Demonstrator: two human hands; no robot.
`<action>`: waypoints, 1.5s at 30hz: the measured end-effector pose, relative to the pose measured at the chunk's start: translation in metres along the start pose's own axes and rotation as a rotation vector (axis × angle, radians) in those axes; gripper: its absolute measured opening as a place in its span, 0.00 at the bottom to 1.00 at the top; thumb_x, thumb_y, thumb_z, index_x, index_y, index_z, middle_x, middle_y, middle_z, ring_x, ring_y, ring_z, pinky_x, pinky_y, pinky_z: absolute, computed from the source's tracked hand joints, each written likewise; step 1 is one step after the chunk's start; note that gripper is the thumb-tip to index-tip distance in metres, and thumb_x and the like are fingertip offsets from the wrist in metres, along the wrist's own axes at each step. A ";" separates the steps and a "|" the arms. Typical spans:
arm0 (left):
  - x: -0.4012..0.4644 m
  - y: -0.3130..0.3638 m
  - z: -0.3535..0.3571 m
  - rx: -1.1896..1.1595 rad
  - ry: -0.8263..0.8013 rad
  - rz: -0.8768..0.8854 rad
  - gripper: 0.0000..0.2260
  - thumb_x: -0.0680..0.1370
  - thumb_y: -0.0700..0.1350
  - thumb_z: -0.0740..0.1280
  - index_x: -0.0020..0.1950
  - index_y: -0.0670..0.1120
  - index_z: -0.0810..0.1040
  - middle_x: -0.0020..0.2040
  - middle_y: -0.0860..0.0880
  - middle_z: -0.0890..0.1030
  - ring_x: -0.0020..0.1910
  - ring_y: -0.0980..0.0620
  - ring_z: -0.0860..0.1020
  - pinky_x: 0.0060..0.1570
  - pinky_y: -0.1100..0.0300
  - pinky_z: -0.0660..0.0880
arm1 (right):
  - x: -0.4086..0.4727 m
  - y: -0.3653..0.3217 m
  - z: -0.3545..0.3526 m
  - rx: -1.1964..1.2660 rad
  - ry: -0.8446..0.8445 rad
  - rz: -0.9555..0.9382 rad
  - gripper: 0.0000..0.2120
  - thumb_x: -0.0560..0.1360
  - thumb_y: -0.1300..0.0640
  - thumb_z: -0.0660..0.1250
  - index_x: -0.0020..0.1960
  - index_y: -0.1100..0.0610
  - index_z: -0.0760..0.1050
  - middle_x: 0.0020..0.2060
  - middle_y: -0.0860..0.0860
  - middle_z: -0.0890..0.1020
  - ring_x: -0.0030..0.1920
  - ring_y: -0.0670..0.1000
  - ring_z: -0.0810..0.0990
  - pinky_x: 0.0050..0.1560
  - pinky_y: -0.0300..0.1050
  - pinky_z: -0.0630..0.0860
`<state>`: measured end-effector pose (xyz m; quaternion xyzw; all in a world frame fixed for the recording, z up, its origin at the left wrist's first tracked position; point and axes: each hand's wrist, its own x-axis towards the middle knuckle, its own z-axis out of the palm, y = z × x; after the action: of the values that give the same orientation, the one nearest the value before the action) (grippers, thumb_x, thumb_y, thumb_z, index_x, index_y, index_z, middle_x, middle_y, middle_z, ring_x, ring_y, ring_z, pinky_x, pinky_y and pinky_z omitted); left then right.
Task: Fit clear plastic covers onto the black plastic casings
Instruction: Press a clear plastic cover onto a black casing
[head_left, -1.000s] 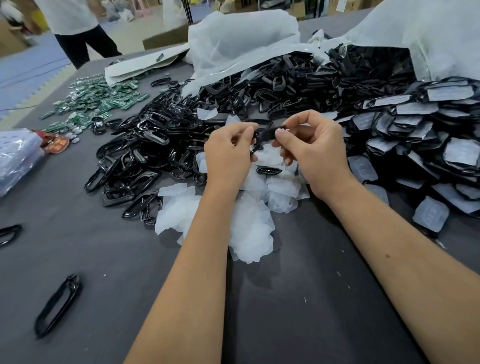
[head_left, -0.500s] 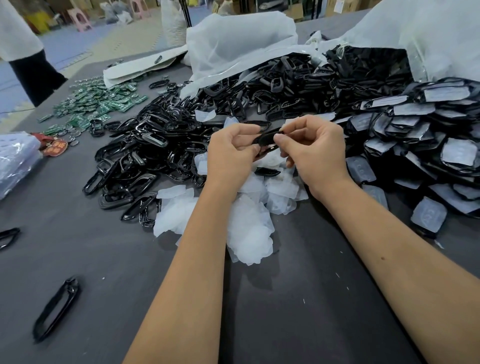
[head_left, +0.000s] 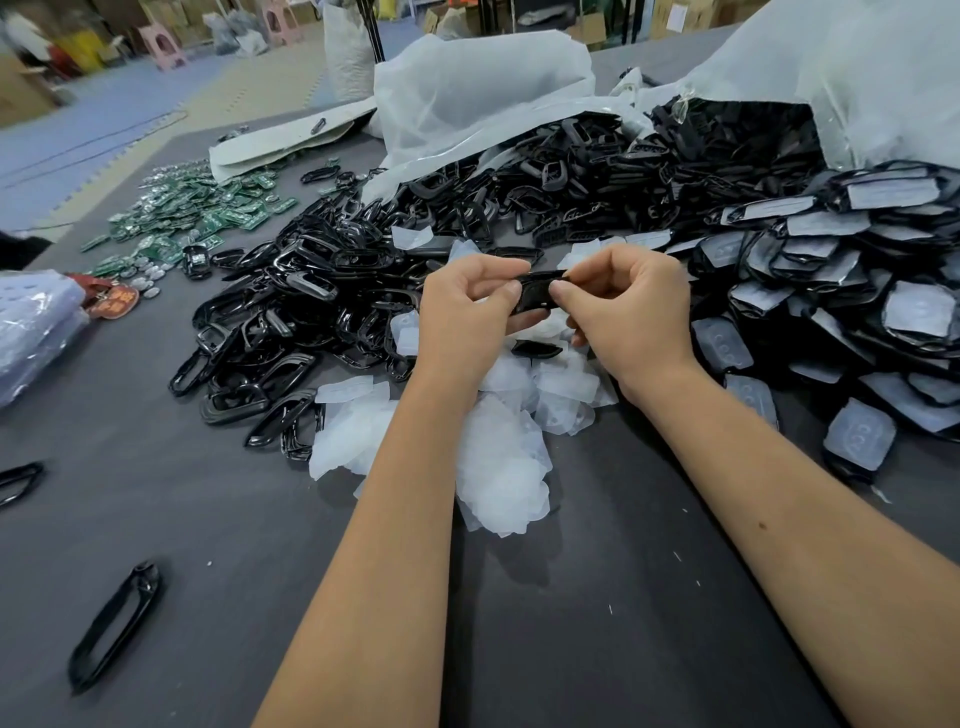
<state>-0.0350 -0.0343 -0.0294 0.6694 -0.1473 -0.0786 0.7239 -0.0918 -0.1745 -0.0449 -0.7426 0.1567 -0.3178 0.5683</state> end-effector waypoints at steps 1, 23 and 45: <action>0.000 0.000 0.000 0.005 0.002 0.003 0.09 0.80 0.28 0.64 0.54 0.35 0.82 0.48 0.34 0.84 0.45 0.43 0.87 0.46 0.53 0.84 | 0.000 0.000 0.000 -0.009 0.004 -0.003 0.08 0.72 0.60 0.78 0.40 0.53 0.80 0.32 0.53 0.84 0.27 0.57 0.83 0.30 0.52 0.82; -0.004 0.003 0.000 -0.033 0.032 -0.028 0.07 0.75 0.27 0.71 0.48 0.36 0.82 0.39 0.41 0.85 0.38 0.44 0.86 0.40 0.61 0.82 | 0.001 0.000 0.000 -0.031 -0.033 -0.017 0.07 0.72 0.59 0.78 0.41 0.53 0.80 0.33 0.50 0.84 0.30 0.51 0.82 0.31 0.51 0.82; -0.005 0.004 -0.003 -0.054 -0.011 -0.056 0.06 0.74 0.28 0.74 0.49 0.34 0.81 0.40 0.37 0.85 0.40 0.42 0.87 0.46 0.56 0.83 | -0.002 -0.002 0.000 0.007 -0.049 -0.069 0.08 0.72 0.59 0.79 0.41 0.51 0.80 0.34 0.50 0.84 0.30 0.49 0.82 0.25 0.44 0.77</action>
<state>-0.0394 -0.0297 -0.0258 0.6532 -0.1304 -0.1063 0.7383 -0.0934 -0.1728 -0.0437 -0.7532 0.1158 -0.3193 0.5633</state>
